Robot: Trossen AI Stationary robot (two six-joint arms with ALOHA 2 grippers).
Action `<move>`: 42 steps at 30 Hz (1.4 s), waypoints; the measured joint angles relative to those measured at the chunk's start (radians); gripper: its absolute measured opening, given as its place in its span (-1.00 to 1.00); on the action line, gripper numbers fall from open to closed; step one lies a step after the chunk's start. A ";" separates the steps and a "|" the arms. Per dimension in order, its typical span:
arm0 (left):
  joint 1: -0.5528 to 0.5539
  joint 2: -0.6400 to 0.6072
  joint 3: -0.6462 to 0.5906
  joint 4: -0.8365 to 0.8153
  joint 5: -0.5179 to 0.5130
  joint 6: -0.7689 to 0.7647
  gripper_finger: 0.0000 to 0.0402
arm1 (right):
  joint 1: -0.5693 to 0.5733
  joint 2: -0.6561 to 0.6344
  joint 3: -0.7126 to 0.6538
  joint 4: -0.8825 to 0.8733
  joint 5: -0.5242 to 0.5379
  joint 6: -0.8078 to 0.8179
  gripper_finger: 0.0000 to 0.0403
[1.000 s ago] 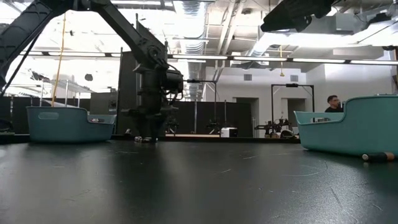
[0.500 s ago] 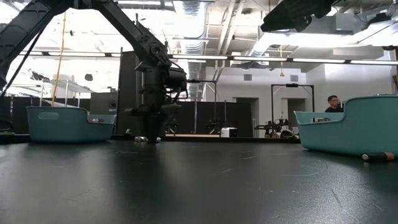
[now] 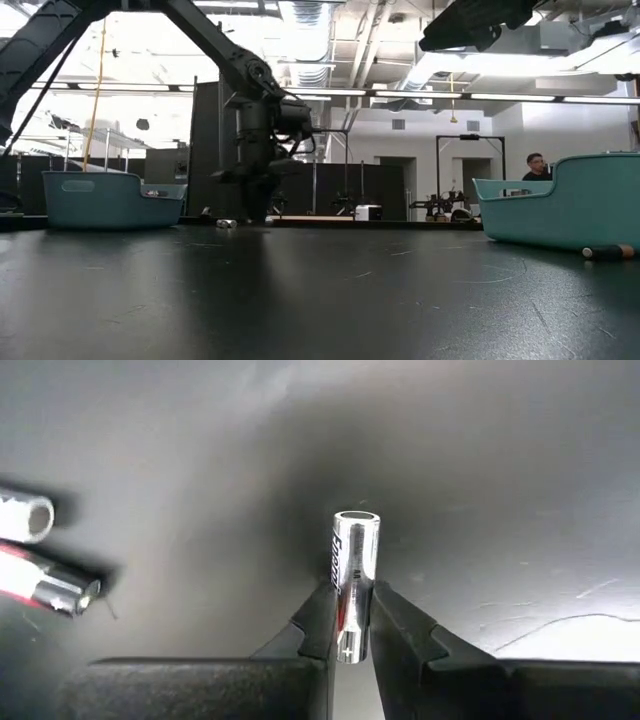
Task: Sort batteries
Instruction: Put the silver battery into the blue bin
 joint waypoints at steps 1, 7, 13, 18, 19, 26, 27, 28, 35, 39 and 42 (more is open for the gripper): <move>-0.006 0.000 0.009 -0.001 0.000 0.006 -0.83 | 0.000 0.000 0.000 0.000 0.000 0.000 -0.26; -0.030 0.000 0.079 -0.031 0.000 0.023 -0.83 | 0.000 0.000 0.000 0.000 0.000 0.000 -0.26; -0.059 -0.007 0.181 -0.167 -0.067 0.025 -0.84 | 0.000 0.000 0.000 -0.001 0.000 0.000 -0.26; -0.076 -0.045 0.238 -0.363 -0.184 -0.003 -0.84 | 0.000 0.000 0.000 -0.013 0.000 0.002 -0.26; -0.076 -0.061 0.238 -0.387 -0.198 -0.015 -0.84 | 0.000 0.000 0.000 -0.015 0.000 0.002 -0.26; -0.055 -0.226 0.210 -0.510 -0.289 -0.118 -0.84 | 0.000 0.000 0.000 -0.025 0.000 0.009 -0.26; -0.050 -0.254 0.192 -0.514 -0.293 -0.131 -0.84 | 0.000 0.000 0.000 -0.026 0.000 0.010 -0.26; -0.045 -0.284 0.173 -0.520 -0.297 -0.147 -0.84 | 0.001 0.000 -0.003 -0.023 0.000 0.010 -0.26; 0.028 -0.480 -0.064 -0.485 -0.300 -0.253 -0.84 | 0.006 0.000 -0.027 -0.014 -0.001 0.002 -0.26; 0.087 -0.536 -0.226 -0.411 -0.264 -0.265 -0.84 | 0.006 0.000 -0.027 0.003 -0.001 -0.004 -0.26; 0.129 -0.551 -0.324 -0.367 -0.262 -0.274 -0.84 | 0.006 0.000 -0.026 0.020 -0.001 -0.008 -0.26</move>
